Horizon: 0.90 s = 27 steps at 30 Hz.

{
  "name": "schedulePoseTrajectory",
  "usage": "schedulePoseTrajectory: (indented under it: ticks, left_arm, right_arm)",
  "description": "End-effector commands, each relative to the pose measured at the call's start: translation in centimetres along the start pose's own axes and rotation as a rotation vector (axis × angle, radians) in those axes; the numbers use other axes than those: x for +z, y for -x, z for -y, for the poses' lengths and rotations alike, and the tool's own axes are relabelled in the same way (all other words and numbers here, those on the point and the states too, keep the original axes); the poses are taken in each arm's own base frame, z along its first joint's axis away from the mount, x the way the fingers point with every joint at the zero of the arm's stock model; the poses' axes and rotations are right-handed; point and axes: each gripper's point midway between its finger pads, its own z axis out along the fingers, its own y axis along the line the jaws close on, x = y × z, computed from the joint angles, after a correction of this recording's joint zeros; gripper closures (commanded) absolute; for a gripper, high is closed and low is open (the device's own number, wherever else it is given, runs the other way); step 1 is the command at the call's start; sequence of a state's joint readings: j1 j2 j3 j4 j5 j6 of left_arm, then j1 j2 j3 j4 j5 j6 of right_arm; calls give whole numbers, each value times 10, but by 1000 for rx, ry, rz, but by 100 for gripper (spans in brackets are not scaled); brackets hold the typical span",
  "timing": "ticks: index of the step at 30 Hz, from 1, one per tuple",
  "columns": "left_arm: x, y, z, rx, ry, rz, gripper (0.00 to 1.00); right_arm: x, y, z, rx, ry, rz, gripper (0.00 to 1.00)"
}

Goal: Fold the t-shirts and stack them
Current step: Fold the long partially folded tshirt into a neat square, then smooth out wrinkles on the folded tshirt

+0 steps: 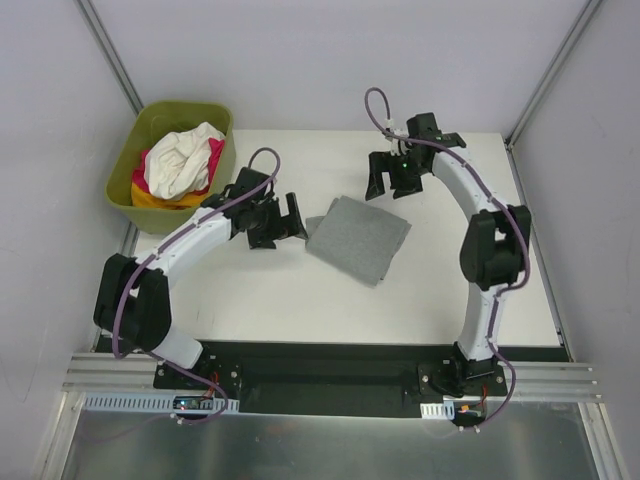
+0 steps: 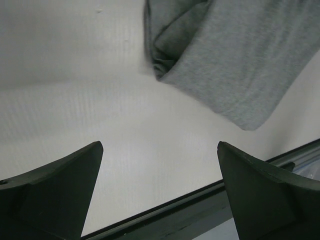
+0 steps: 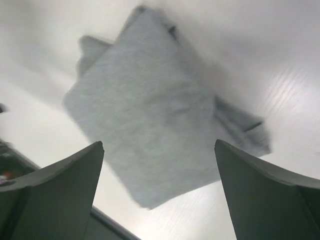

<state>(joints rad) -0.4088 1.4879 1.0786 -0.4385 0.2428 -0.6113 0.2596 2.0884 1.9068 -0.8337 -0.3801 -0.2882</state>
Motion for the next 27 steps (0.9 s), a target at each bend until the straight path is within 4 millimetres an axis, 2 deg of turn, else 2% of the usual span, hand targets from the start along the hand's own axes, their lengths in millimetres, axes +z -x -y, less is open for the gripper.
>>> schedulePoseTrajectory:
  ticks: [1, 2, 3, 4, 6, 7, 9, 11, 12, 13, 16, 20, 22, 25, 27]
  left_arm:
    - [13, 22, 65, 118, -206, 0, 1]
    - [17, 23, 73, 130, -223, -8, 1]
    - [15, 25, 91, 154, -274, -20, 1]
    - [28, 22, 93, 156, -278, -58, 1]
    - [33, 25, 110, 179, -323, -73, 1]
    - [46, 17, 113, 184, -330, -117, 1]
    - [54, 16, 119, 195, -334, -129, 1]
    - [70, 9, 116, 193, -326, -171, 1]
    - [76, 5, 112, 191, -316, -185, 1]
    - [86, 0, 103, 181, -293, -205, 1]
    - [106, -18, 78, 149, -228, -262, 1]
    - [119, -43, 59, 125, -174, -323, 1]
    - [120, -48, 56, 117, -166, -334, 1]
    - [118, -54, 59, 116, -165, -338, 1]
    - [114, -62, 70, 132, -179, -342, 1]
  right_arm:
    - [-42, 9, -62, 208, 216, 168, 3]
    - [-31, 2, -63, 242, 248, 177, 3]
    - [-31, -2, -73, 256, 302, 174, 3]
    - [-25, -5, -74, 299, 316, 160, 3]
    - [-11, -13, -68, 328, 307, 132, 3]
    - [2, -19, -59, 353, 288, 102, 3]
    - [14, -20, -40, 381, 221, 95, 3]
    - [33, -31, -19, 407, 137, 44, 3]
    - [35, -27, -8, 405, 93, 50, 3]
    - [47, -35, 2, 421, 64, 17, 3]
    - [57, -44, 12, 425, 36, -30, 3]
    - [71, -51, 19, 424, 23, -67, 3]
    - [72, -53, 23, 408, 5, -76, 3]
    - [64, -43, 22, 358, 9, -58, 3]
    - [50, -24, 16, 298, 19, -11, 3]
